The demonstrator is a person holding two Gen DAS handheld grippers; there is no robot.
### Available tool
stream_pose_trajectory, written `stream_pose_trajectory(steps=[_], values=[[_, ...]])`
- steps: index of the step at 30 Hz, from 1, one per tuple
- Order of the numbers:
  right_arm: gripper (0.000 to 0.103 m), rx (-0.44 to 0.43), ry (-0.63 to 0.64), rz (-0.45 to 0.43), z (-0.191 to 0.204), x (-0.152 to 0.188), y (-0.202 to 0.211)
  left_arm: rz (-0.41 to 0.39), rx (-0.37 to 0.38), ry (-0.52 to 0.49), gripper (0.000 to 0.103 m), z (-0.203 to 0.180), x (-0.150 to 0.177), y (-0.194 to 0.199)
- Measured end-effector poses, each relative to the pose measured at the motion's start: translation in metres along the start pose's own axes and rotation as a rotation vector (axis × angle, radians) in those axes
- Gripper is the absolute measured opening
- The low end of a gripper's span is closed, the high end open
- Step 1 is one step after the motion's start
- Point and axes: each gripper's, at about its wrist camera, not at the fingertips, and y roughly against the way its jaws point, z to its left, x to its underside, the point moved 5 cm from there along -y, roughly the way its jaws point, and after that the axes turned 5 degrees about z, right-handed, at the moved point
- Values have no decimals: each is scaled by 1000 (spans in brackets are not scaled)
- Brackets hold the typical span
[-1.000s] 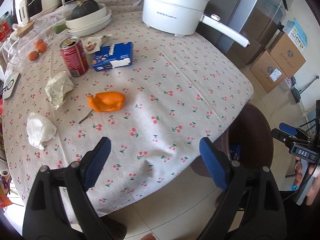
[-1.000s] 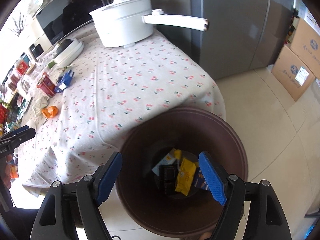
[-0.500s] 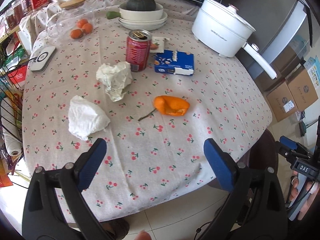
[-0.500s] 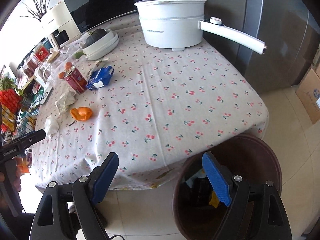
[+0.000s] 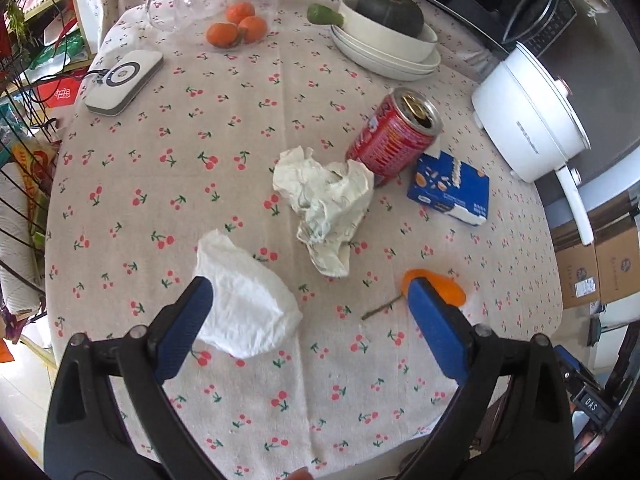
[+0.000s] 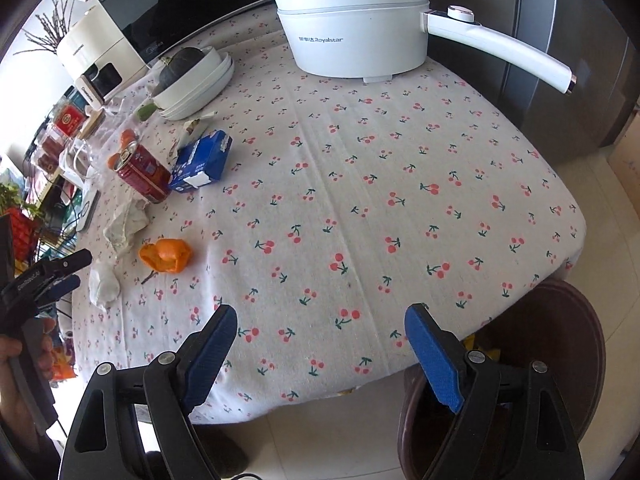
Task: Collect trash
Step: 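Grasp the crumpled white paper with the left gripper while the right gripper grasps the orange pepper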
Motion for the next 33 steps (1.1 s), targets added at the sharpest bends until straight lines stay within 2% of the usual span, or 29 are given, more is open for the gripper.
stream_pose_trajectory(steps=[4, 7, 10, 12, 15, 21, 28, 33], values=[[87, 0, -18, 7, 3, -9, -9, -24, 8, 18, 96, -3, -17, -15], [87, -6, -26, 16, 8, -14, -16, -28, 17, 17, 88, -12, -25, -29], [87, -10, -27, 24, 13, -17, -23, -15, -15, 4, 72, -19, -28, -44], [87, -10, -29, 25, 16, -19, -26, 2, -52, -1, 48, -20, -28, -53], [87, -13, -28, 24, 22, -21, -30, 17, -65, 14, 35, -20, -24, -58], [87, -32, 28, 19, 52, -22, -41, 16, -48, 6, 31, -14, -14, -42], [87, -101, 155, 13, 115, -18, -66, -23, -25, -36, 31, 0, 4, -2], [87, -109, 216, -16, 148, -19, -85, -40, -21, -64, 31, 11, 16, 15]])
